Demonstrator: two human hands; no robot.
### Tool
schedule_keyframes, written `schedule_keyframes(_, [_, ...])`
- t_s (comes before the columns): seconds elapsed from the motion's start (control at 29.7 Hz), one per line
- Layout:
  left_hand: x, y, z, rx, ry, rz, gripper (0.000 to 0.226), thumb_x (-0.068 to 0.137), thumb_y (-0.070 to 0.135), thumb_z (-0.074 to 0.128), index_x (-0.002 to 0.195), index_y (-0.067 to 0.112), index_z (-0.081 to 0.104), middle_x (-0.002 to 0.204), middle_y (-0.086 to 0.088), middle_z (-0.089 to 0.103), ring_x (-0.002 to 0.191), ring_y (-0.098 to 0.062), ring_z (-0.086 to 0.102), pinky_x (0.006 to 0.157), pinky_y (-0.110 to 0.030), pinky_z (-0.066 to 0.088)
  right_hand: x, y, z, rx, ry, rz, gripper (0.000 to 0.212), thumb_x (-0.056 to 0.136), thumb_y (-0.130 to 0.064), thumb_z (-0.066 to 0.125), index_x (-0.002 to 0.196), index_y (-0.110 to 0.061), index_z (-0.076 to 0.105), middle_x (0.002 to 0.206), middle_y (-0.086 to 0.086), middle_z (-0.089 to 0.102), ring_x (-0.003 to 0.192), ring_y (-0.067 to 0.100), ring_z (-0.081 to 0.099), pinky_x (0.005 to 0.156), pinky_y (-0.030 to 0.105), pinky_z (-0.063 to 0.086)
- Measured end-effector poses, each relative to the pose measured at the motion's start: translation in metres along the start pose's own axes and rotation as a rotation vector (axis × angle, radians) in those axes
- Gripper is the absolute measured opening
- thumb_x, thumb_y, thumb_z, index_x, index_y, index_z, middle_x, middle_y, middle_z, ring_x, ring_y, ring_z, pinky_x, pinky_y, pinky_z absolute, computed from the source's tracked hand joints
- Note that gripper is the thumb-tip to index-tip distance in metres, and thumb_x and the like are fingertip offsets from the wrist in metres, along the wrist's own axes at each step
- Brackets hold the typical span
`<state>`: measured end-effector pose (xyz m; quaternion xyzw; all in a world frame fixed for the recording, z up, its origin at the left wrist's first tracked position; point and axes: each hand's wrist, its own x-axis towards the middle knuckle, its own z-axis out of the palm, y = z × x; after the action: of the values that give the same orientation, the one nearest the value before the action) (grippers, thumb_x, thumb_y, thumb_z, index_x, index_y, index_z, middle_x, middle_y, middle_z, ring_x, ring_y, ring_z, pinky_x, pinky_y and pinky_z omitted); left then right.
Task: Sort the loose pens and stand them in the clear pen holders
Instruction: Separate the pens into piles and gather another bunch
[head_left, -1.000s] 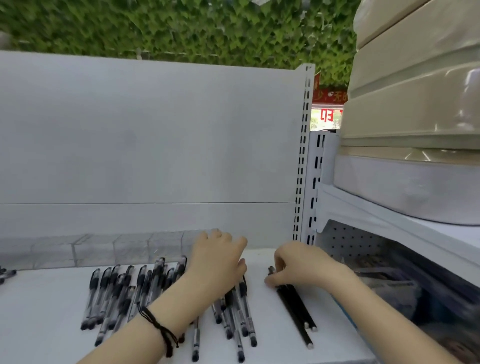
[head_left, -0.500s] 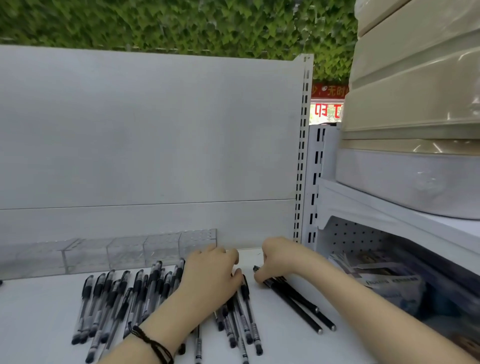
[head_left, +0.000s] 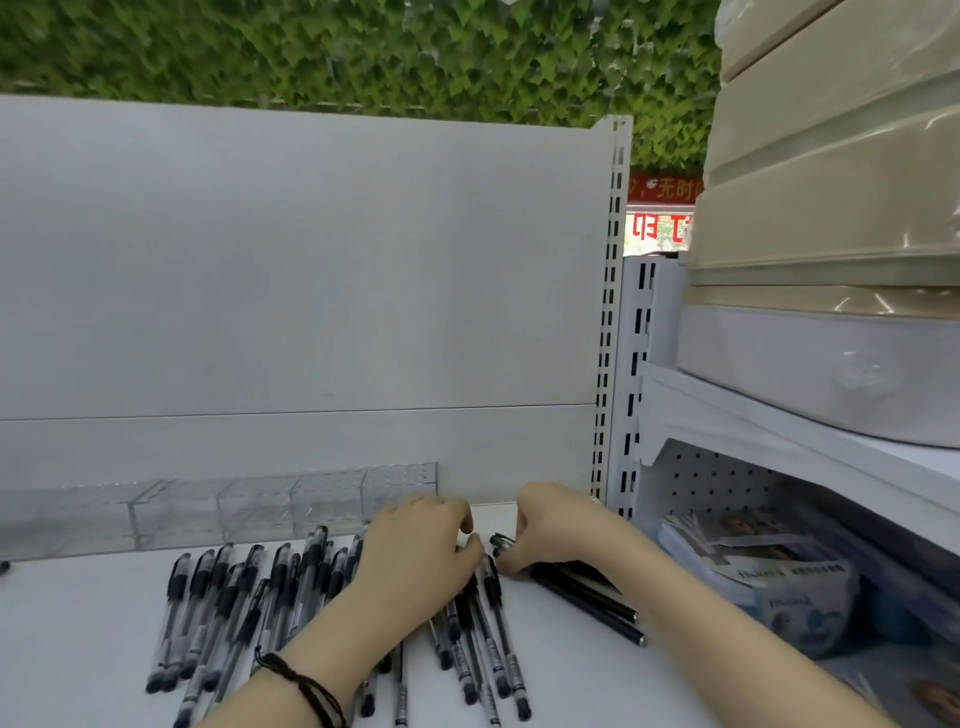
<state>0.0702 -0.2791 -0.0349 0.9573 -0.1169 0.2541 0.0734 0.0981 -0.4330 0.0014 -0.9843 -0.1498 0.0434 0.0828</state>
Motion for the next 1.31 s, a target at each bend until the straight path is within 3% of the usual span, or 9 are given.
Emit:
schedule_keyframes(0.34, [0.002,0.000,-0.001,-0.016,0.016,-0.029,0.027,0.094,0.041,0.042,0.109,0.028,0.060,0.106,0.011,0.064,0.105,-0.012,0.052,0.078,-0.027,0.034,0.002,0.008,0.001,0.241,-0.021,-0.025,0.030,0.073,-0.037,0.081,0.075,-0.011,0.066,0.064,-0.005,0.053,0.060,0.010,0.047,0.053,0.023,0.036])
schedule_keyframes(0.5, [0.003,0.000,-0.005,-0.101,-0.003,-0.073,0.028,0.095,0.037,0.043,0.109,0.025,0.063,0.106,0.009,0.066,0.099,-0.013,0.057,0.076,-0.027,0.043,-0.002,0.012,-0.006,0.443,0.065,-0.005,0.030,0.076,-0.036,0.078,0.078,-0.007,0.071,0.059,-0.002,0.048,0.055,0.014,0.040,0.049,0.021,0.031])
schedule_keyframes(0.61, [0.006,0.003,-0.007,-0.374,-0.045,-0.158,0.025,0.097,0.031,0.044,0.104,0.021,0.066,0.098,0.006,0.069,0.089,-0.013,0.061,0.074,-0.029,0.048,-0.004,0.015,-0.016,0.780,0.124,-0.022,0.024,0.079,-0.035,0.077,0.072,-0.013,0.069,0.051,-0.006,0.040,0.047,0.010,0.032,0.041,0.019,0.023])
schedule_keyframes(0.74, [0.006,0.013,-0.014,-1.063,-0.234,-0.271,0.025,0.099,0.036,0.048,0.105,0.022,0.068,0.097,0.005,0.073,0.093,-0.007,0.067,0.084,-0.026,0.052,-0.004,0.013,-0.015,1.111,0.183,-0.092,0.021,0.083,-0.029,0.075,0.072,-0.012,0.067,0.050,-0.006,0.041,0.041,0.006,0.031,0.039,0.016,0.023])
schedule_keyframes(0.87, [0.001,0.022,-0.014,-1.308,-0.379,-0.195,0.023,0.096,0.027,0.056,0.113,0.013,0.064,0.094,-0.001,0.075,0.095,-0.012,0.071,0.086,-0.026,0.055,-0.005,0.006,-0.014,1.237,0.247,-0.141,0.024,0.085,-0.026,0.072,0.069,-0.012,0.062,0.050,-0.003,0.042,0.039,0.006,0.032,0.040,0.017,0.024])
schedule_keyframes(1.01, [0.002,0.021,-0.012,-1.553,-0.364,-0.329,0.017,0.100,0.011,0.048,0.110,0.001,0.058,0.072,-0.004,0.061,0.070,-0.020,0.068,0.067,-0.028,0.057,-0.007,0.010,-0.015,1.129,0.278,-0.138,0.037,0.089,-0.040,0.064,0.084,-0.003,0.067,0.059,-0.002,0.051,0.041,0.006,0.035,0.040,0.017,0.026])
schedule_keyframes(1.11, [0.006,0.021,-0.012,-1.667,-0.326,-0.438,0.015,0.103,0.013,0.041,0.101,0.005,0.054,0.067,-0.002,0.051,0.052,-0.014,0.055,0.049,-0.024,0.047,-0.005,0.022,-0.014,0.754,0.307,-0.022,0.047,0.090,-0.056,0.054,0.088,-0.012,0.071,0.069,-0.002,0.059,0.049,0.005,0.046,0.052,0.019,0.038])
schedule_keyframes(1.21, [0.009,0.018,-0.012,-1.727,-0.279,-0.526,0.016,0.104,0.017,0.040,0.096,0.008,0.050,0.060,0.001,0.043,0.042,-0.008,0.034,0.039,-0.019,0.031,-0.002,0.034,-0.008,0.317,0.155,0.057,0.039,0.078,-0.055,0.070,0.083,-0.017,0.068,0.075,-0.005,0.065,0.070,0.010,0.057,0.070,0.029,0.050])
schedule_keyframes(1.31, [0.009,0.014,-0.014,-1.707,-0.274,-0.547,0.018,0.104,0.025,0.041,0.101,0.010,0.050,0.056,0.004,0.037,0.039,-0.005,0.025,0.034,-0.016,0.025,-0.003,0.035,-0.006,0.215,-0.028,0.076,0.035,0.069,-0.045,0.081,0.084,-0.016,0.070,0.077,-0.005,0.067,0.071,0.011,0.059,0.070,0.029,0.051])
